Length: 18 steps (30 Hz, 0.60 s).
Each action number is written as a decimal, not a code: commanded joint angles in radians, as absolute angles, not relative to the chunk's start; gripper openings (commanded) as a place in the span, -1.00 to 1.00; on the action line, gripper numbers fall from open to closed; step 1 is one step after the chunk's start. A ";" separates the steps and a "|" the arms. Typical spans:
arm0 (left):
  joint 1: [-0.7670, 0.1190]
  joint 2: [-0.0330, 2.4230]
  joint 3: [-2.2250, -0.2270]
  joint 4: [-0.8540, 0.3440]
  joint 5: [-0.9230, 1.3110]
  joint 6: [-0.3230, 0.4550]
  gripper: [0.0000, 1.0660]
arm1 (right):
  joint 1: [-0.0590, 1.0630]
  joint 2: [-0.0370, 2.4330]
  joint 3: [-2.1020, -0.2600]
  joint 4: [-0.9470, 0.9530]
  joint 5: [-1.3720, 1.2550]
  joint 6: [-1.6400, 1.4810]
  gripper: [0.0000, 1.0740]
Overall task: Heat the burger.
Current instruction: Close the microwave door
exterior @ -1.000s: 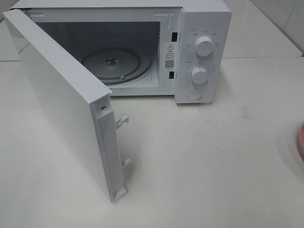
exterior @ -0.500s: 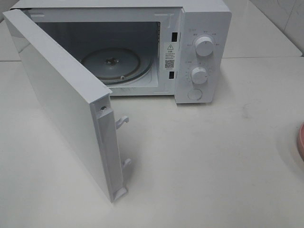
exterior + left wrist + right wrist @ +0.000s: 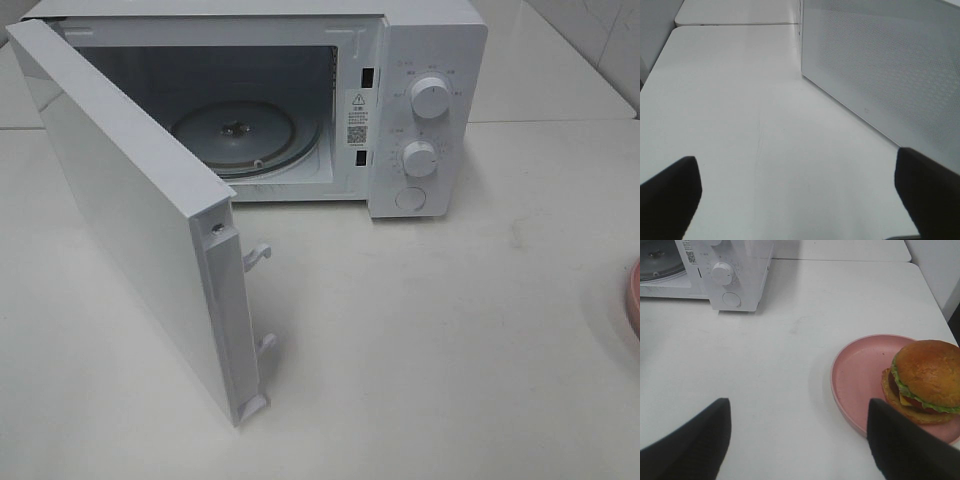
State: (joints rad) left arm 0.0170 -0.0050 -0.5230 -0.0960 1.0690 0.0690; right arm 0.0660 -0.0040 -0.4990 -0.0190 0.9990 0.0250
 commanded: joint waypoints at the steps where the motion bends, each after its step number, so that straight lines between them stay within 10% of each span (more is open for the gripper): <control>1: 0.020 -0.006 -0.530 -0.116 1.061 0.066 0.86 | 0.059 -0.033 -0.497 -0.018 0.996 0.016 0.37; 10: 0.020 0.109 -0.570 -0.179 0.930 0.067 0.72 | 0.059 -0.033 -0.497 -0.018 0.996 0.017 0.37; 18: 0.020 0.272 -0.570 -0.192 0.847 0.067 0.05 | 0.059 -0.033 -0.497 -0.018 0.996 0.017 0.37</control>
State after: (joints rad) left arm 0.0170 0.2680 -0.5630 -0.1790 0.8680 0.0690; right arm 0.0660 -0.0040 -0.4990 -0.0190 0.9990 0.0250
